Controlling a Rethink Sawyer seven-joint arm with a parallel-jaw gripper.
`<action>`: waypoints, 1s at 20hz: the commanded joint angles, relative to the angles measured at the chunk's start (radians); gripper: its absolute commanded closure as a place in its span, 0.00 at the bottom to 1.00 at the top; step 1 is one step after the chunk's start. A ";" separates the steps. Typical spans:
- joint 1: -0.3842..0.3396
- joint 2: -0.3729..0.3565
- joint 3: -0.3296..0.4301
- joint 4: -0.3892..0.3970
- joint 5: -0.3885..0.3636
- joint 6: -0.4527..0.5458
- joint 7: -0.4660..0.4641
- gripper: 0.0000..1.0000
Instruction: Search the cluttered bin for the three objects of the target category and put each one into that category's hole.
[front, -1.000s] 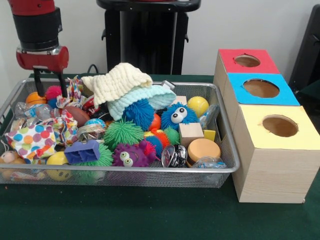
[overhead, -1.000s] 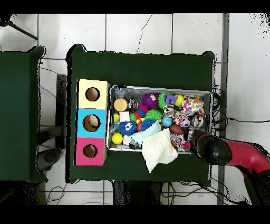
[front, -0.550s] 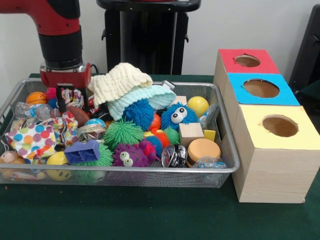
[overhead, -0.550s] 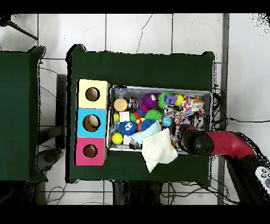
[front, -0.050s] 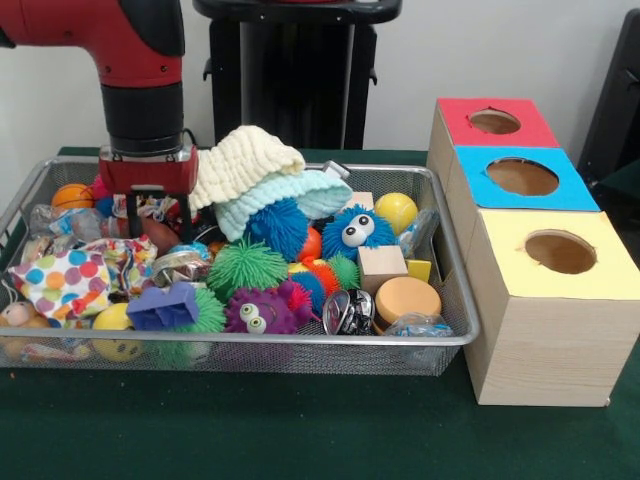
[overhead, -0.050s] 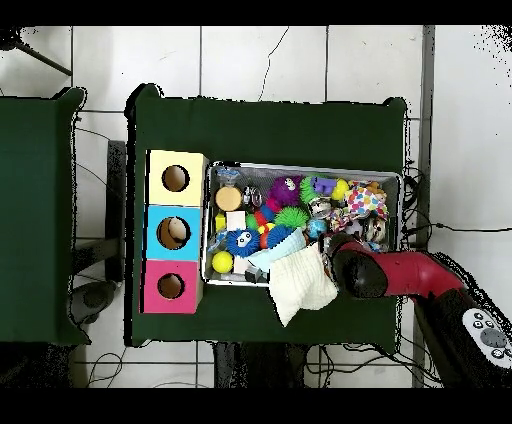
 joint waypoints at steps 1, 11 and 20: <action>-0.004 0.076 -0.085 -0.048 -0.066 -0.068 0.050 0.00; -0.113 0.035 0.010 -0.033 -0.033 0.025 -0.098 0.00; -0.176 0.030 0.071 -0.034 -0.047 0.069 -0.160 0.00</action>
